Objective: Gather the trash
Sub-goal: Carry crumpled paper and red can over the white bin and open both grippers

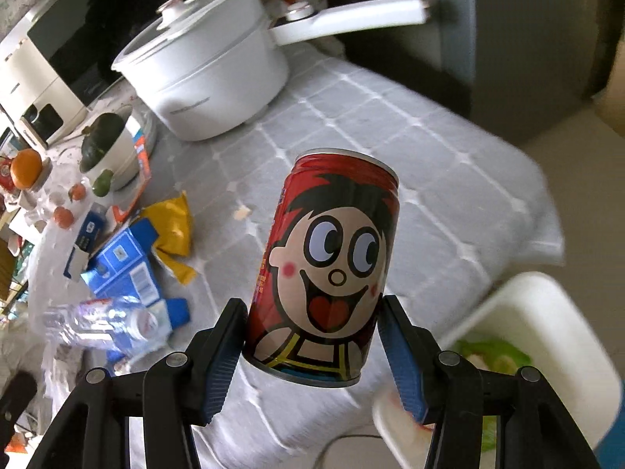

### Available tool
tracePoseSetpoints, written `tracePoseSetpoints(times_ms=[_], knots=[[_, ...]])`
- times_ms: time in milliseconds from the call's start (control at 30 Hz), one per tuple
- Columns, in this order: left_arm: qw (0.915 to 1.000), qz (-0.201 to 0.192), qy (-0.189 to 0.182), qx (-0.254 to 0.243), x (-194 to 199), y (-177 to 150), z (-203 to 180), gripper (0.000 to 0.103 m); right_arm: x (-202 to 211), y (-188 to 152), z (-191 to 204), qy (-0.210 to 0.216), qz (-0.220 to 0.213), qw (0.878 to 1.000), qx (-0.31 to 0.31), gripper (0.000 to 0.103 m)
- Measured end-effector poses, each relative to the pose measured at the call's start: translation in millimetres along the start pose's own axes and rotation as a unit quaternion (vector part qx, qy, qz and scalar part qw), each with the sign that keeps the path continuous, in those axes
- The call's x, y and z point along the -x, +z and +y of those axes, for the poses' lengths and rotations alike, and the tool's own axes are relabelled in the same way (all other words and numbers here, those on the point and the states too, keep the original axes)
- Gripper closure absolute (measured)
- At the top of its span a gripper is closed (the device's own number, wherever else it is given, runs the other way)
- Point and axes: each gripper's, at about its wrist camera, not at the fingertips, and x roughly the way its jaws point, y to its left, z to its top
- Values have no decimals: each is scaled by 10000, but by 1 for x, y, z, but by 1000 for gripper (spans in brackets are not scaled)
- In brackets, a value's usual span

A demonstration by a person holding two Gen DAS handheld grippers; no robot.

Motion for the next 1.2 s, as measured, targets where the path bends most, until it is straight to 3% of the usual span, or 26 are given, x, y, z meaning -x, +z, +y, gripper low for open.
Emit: tracePoseSetpoints(times_ms=[333, 667, 1000, 1067, 1200], knots=[[9964, 387, -728, -186, -50, -12, -70, 59, 36, -23, -55, -389, -71, 9991, -121, 43], [9861, 839, -1203, -781, -98, -43, -148, 59, 59, -42, -122, -824, 64, 9959, -355, 43], [9758, 1215, -1172, -1387, -141, -75, -198, 57, 65, -55, -160, -1007, 250, 9938, -392, 43], [9750, 1258, -1156, -1420, -148, -79, -202, 53, 64, -57, -163, -1034, 290, 9935, -383, 43], [9728, 1409, -1134, -1443, -157, -82, -206, 31, 62, -59, -169, -1042, 366, 9932, -366, 43]])
